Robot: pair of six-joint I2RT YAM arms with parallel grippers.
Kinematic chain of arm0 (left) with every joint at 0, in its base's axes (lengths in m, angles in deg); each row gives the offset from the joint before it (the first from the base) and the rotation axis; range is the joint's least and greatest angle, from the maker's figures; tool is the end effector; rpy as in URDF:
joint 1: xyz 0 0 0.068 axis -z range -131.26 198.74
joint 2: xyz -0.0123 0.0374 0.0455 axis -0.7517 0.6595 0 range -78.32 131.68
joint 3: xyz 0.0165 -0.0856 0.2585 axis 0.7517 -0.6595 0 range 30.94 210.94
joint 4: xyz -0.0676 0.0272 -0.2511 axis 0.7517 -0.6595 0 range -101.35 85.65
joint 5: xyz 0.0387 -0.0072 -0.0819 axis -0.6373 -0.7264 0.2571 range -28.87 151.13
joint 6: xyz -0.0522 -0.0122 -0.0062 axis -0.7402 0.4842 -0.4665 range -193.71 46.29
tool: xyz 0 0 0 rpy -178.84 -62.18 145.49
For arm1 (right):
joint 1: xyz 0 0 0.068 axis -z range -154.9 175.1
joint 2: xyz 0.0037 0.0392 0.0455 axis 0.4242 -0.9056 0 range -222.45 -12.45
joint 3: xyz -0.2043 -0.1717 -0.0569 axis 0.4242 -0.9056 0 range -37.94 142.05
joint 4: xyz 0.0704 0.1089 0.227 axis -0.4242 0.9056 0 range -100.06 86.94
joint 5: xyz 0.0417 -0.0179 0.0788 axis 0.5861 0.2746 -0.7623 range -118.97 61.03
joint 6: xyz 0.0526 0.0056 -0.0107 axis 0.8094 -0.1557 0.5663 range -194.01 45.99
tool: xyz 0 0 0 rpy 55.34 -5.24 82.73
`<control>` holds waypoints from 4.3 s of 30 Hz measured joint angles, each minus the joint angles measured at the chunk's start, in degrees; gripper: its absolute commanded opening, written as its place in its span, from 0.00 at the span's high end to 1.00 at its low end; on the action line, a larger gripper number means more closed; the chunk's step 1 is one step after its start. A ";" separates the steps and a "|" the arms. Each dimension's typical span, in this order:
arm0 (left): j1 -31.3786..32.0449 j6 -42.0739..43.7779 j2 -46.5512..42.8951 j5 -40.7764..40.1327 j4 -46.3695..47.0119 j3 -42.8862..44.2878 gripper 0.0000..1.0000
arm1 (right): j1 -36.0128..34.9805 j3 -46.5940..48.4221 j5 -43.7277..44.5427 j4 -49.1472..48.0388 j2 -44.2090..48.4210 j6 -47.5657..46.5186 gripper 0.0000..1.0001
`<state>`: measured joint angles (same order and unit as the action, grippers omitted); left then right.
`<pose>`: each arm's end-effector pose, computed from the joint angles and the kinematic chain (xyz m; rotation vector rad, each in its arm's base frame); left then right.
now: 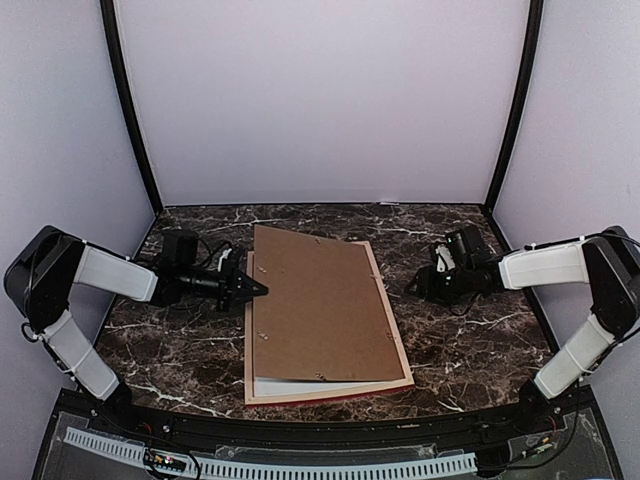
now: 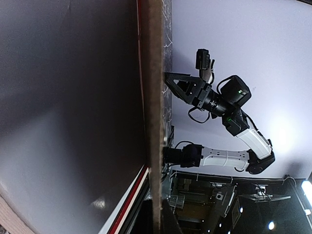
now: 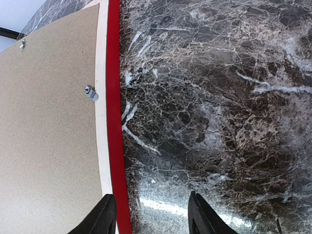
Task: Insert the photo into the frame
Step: Place the backboard on the frame body, then press the backboard against the frame body.
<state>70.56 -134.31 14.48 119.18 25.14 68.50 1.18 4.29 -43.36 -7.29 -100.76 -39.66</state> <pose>0.2723 -0.1416 0.1698 -0.0073 2.3467 -1.8415 0.2677 0.1284 0.1609 0.1106 2.5326 0.7422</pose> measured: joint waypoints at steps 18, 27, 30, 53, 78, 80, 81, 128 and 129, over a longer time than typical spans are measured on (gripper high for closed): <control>0.20 -0.79 -0.70 0.00 0.02 0.00 1.00 | 0.00 0.00 -1.29 -0.55 -0.83 0.00 0.49; 0.20 -1.16 0.92 0.22 0.96 0.00 1.00 | 0.00 -0.11 -2.05 -1.53 -1.38 0.02 0.49; 0.20 -1.16 1.44 0.48 1.44 0.00 0.98 | 0.00 -0.28 -2.36 -1.73 -1.60 0.00 0.49; 0.26 0.61 4.81 2.01 0.48 1.49 0.60 | -1.31 1.49 -2.69 -1.88 -1.90 -1.86 0.48; 0.31 6.99 6.80 0.98 -7.41 4.33 0.45 | -5.81 24.11 -0.81 6.75 -17.70 -14.86 0.39; 0.33 7.06 7.15 0.98 -7.43 4.33 0.45 | -6.08 25.20 -0.81 7.58 -18.58 -15.61 0.39; 0.33 7.06 7.30 0.98 -7.41 4.33 0.45 | -6.14 25.68 -0.81 7.91 -18.99 -15.98 0.39; 1.31 7.43 10.40 0.00 -6.64 4.72 0.31 | -8.35 26.95 -3.15 11.69 -15.76 -17.25 0.44; 1.44 7.67 10.40 -0.22 -7.02 4.85 0.30 | -8.35 26.36 -3.06 11.69 -15.43 -17.11 0.44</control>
<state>72.01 -126.64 24.88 118.96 18.13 73.35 -7.17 30.65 -46.42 4.40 -116.19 -56.78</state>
